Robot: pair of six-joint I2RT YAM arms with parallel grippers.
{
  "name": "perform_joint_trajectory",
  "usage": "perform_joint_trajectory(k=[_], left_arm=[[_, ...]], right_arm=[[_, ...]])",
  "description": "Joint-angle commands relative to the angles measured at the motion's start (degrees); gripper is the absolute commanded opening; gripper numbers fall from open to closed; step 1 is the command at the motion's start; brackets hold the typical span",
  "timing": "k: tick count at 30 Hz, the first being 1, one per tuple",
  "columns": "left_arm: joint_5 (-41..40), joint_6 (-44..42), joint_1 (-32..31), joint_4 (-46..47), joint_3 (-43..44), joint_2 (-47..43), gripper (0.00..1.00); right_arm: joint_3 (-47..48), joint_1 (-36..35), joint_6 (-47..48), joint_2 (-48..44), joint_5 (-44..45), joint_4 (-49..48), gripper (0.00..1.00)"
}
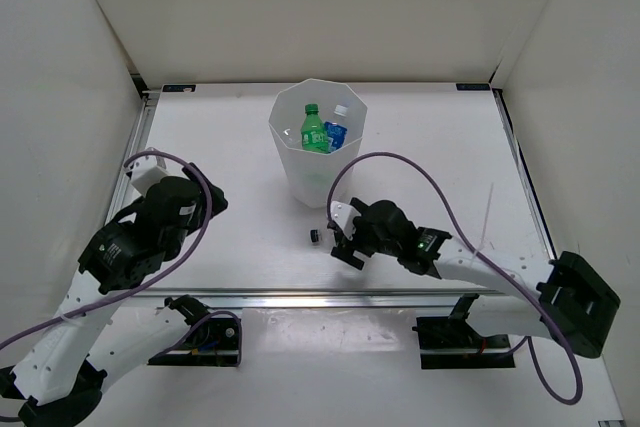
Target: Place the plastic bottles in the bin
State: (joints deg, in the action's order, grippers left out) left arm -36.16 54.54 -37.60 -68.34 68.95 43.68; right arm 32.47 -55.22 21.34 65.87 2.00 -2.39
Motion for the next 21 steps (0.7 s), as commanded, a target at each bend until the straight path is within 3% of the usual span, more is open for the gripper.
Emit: perform_joint_trajectory(k=[1,12,21], left_arm=[[1.01,0.56,0.08,-0.04,-0.57,0.26,1.0],[2.06,2.14,0.08,-0.75,-1.18,0.27,1.0],[2.59,3.29,0.08,-1.98,-1.71,0.79,1.0]], right_arm=[[2.07,0.11,2.83,2.33,-5.14,-6.3,0.96],[3.74,2.39,5.81,9.8,-10.69,-11.05,0.96],[5.49,6.09,0.46,14.55,-14.3,-7.47,0.86]])
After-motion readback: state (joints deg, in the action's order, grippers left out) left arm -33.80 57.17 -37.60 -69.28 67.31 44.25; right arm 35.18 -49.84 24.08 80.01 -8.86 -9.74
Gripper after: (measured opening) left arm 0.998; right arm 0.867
